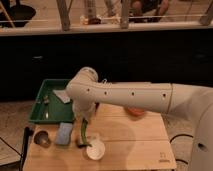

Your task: Place pepper in metal cup

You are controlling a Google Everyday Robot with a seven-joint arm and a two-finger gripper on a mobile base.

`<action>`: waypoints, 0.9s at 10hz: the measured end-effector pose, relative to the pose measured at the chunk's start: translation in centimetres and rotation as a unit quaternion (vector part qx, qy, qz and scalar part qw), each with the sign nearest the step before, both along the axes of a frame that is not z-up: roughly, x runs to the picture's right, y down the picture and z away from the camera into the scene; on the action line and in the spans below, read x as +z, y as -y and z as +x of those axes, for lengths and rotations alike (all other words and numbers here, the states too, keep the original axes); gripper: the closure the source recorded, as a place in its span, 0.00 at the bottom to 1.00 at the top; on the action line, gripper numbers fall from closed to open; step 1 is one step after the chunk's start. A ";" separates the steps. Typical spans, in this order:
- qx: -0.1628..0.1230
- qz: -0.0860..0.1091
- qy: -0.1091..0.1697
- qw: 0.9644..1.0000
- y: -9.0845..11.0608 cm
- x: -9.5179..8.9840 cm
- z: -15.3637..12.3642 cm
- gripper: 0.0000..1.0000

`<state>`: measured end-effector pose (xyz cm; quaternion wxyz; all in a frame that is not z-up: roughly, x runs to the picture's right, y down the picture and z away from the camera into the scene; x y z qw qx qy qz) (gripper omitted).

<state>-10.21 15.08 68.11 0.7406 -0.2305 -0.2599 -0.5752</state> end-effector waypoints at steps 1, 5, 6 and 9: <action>-0.005 -0.002 0.007 1.000 -0.2 -0.2 -0.7 1.00; -0.022 0.002 0.027 0.999 0.1 -0.8 -3.0 1.00; -0.023 0.003 0.030 0.999 0.2 -0.9 -3.3 1.00; -0.033 0.007 0.049 0.998 0.6 -1.3 -5.2 1.00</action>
